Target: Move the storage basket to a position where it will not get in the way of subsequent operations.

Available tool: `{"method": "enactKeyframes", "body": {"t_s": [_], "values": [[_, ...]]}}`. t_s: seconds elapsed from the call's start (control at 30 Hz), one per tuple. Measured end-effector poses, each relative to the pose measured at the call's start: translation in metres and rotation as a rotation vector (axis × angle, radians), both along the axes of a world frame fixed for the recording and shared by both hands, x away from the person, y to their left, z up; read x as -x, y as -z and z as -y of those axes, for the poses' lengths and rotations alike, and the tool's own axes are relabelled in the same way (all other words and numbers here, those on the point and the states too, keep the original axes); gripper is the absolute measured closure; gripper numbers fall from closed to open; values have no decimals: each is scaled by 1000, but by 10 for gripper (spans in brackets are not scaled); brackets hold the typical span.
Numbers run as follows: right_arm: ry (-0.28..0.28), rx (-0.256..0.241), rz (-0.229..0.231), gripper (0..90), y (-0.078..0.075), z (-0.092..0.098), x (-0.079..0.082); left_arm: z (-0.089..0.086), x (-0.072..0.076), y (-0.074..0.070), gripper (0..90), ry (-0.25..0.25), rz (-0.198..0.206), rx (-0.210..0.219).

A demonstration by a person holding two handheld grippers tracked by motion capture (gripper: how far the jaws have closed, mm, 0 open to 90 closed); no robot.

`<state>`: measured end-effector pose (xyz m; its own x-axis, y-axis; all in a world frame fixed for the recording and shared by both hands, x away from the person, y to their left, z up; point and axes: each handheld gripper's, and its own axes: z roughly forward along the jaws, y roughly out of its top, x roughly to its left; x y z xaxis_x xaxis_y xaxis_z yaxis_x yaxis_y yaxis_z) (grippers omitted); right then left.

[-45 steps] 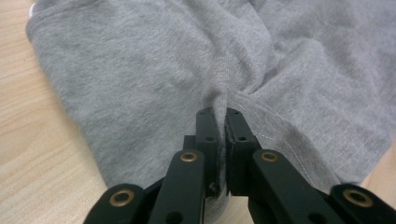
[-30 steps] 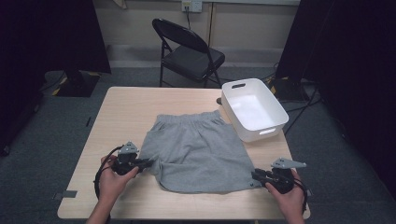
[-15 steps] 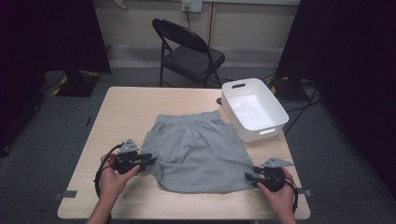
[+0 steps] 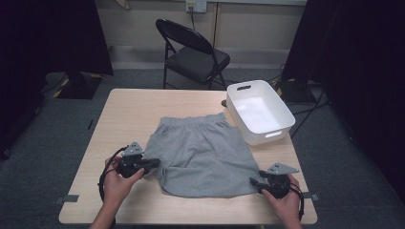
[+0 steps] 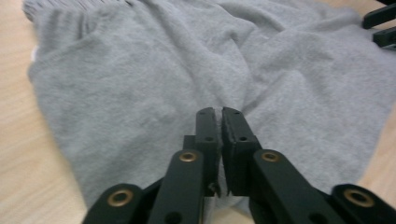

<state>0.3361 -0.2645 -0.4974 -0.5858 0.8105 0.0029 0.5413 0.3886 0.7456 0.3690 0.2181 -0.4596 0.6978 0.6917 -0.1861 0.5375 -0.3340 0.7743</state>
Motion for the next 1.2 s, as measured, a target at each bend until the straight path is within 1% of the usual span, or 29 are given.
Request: {"method": "enactKeyframes", "body": {"t_s": [0.03, 0.07, 0.2, 0.3, 0.43, 0.63, 0.7, 0.8, 0.83, 0.97, 1.0, 1.03, 1.1, 1.13, 1.17, 1.2], "values": [[0, -1, 1, 486, 0, 0, 0, 0, 0, 0, 880, -1, -2, 2], [0, -1, 1, 486, 0, 0, 0, 0, 0, 0, 882, 2, -13, 11], [-2, 9, 16, 479, 1, -1, 2, -1, 3, -1, 886, 14, -37, 16], [-3, -4, 23, 479, 2, 0, 2, -3, 6, -4, 886, 18, -44, 22], [-10, -6, 37, 479, 4, 1, 3, -8, 10, -9, 886, 15, -40, 20], [-14, -12, 36, 468, 4, 2, 4, -21, 18, -19, 887, 16, -35, 6], [-16, -10, 36, 460, 4, 1, 4, -24, 21, -21, 887, 12, -32, 4], [-17, -10, 36, 459, 4, 1, 4, -31, 26, -24, 887, 6, -39, 14], [-17, -9, 37, 459, 4, 1, 4, -33, 28, -25, 887, 6, -40, 11], [-20, -6, 39, 454, 4, 1, 4, -41, 37, -26, 887, 1, -41, -1], [-20, -6, 38, 454, 4, 1, 4, -43, 39, -26, 887, -1, -46, 3], [-20, -5, 39, 453, 4, 1, 4, -46, 42, -26, 887, -7, -41, 0], [-21, -2, 42, 453, 4, 0, 5, -51, 45, -25, 887, -12, -57, 9], [-20, -2, 42, 453, 4, 0, 5, -54, 47, -24, 886, -28, -57, 12], [-19, -1, 42, 453, 5, 0, 5, -57, 50, -23, 887, -30, -72, 2], [-19, -2, 43, 453, 5, 0, 5, -59, 52, -21, 887, -29, -73, -3]]}}
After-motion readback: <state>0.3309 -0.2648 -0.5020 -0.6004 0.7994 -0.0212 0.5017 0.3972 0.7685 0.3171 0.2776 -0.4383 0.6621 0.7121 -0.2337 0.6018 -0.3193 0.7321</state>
